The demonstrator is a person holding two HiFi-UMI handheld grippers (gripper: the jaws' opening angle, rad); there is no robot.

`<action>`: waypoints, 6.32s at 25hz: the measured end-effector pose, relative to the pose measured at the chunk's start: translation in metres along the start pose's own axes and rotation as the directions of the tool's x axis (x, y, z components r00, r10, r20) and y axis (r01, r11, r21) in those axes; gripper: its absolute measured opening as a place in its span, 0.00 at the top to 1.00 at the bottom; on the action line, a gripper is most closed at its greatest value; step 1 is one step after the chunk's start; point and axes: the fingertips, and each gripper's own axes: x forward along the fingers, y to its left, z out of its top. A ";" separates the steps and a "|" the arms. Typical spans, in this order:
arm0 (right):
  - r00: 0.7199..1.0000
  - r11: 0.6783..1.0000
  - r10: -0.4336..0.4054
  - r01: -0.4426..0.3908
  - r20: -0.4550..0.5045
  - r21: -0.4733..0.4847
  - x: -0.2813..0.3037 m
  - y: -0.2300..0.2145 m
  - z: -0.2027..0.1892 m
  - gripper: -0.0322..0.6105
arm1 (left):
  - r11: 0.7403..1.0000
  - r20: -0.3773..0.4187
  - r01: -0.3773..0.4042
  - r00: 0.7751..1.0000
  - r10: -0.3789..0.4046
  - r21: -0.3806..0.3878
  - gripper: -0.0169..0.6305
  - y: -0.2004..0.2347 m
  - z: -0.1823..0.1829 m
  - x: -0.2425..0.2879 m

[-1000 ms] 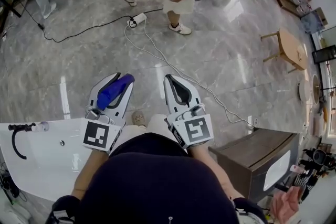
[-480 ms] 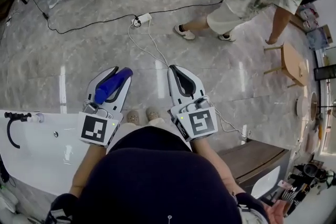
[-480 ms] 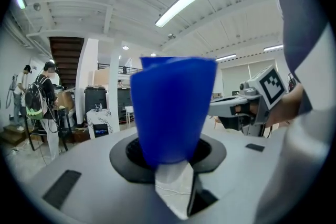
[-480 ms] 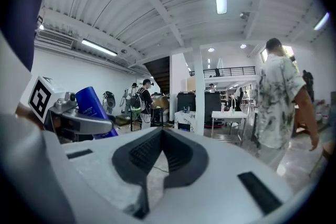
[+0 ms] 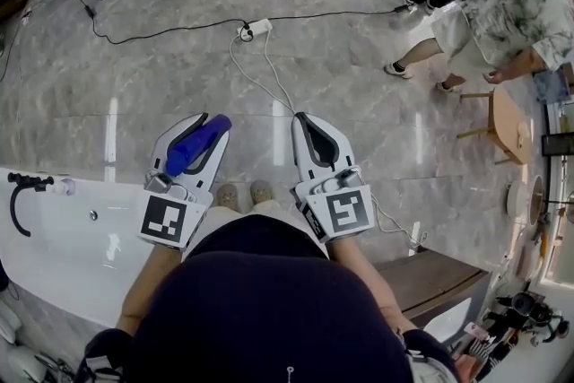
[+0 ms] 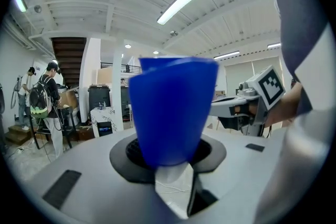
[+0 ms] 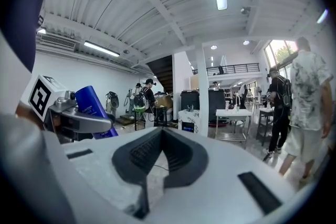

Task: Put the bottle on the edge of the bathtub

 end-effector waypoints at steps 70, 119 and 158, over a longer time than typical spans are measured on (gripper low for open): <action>0.431 0.410 0.880 -0.902 -0.200 -0.136 0.063 0.394 -0.063 0.95 | 0.501 -0.303 -0.850 0.526 0.795 -0.161 0.75 0.069 -0.184 -0.321; 0.508 0.511 0.788 -0.855 -0.349 -0.092 0.087 0.357 -0.198 0.95 | 0.828 -0.466 -0.539 0.779 0.420 -0.155 0.75 0.081 -0.428 -0.180; 0.501 0.508 0.774 -0.856 -0.386 -0.092 0.087 0.355 -0.212 0.95 | 0.853 -0.489 -0.500 0.787 0.376 -0.149 0.74 0.080 -0.444 -0.168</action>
